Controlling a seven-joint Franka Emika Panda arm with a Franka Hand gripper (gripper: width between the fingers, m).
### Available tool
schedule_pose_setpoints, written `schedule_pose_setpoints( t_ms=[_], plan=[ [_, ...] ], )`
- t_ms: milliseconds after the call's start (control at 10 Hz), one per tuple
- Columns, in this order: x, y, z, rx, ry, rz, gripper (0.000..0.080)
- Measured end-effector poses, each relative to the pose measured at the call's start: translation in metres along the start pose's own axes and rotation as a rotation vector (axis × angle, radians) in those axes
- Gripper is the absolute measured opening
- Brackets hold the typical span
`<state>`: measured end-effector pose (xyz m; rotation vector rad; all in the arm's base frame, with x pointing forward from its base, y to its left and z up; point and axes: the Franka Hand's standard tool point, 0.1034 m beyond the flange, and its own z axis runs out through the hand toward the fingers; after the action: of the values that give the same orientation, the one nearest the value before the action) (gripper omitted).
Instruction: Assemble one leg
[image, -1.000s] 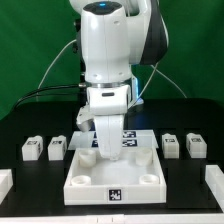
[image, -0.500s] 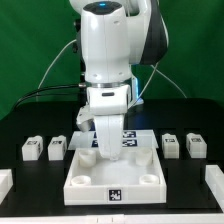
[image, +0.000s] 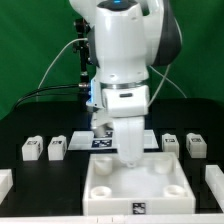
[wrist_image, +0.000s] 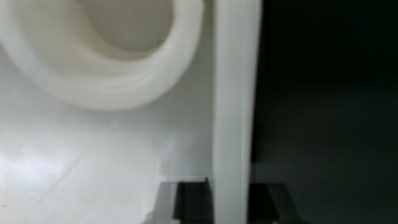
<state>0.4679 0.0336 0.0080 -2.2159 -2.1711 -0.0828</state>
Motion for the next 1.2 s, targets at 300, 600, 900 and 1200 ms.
schedule_pose_setpoints(
  t_ms=[300,600,900,1200],
  plan=[
    [0.017,0.013,0.002,-0.011,0.013,0.015,0.0057],
    [0.032,0.027,0.004,-0.018,0.026,0.029,0.0057],
    [0.032,0.028,0.005,-0.02,0.027,0.027,0.0057],
    [0.031,0.028,0.005,-0.025,0.028,0.029,0.0057]
  ],
)
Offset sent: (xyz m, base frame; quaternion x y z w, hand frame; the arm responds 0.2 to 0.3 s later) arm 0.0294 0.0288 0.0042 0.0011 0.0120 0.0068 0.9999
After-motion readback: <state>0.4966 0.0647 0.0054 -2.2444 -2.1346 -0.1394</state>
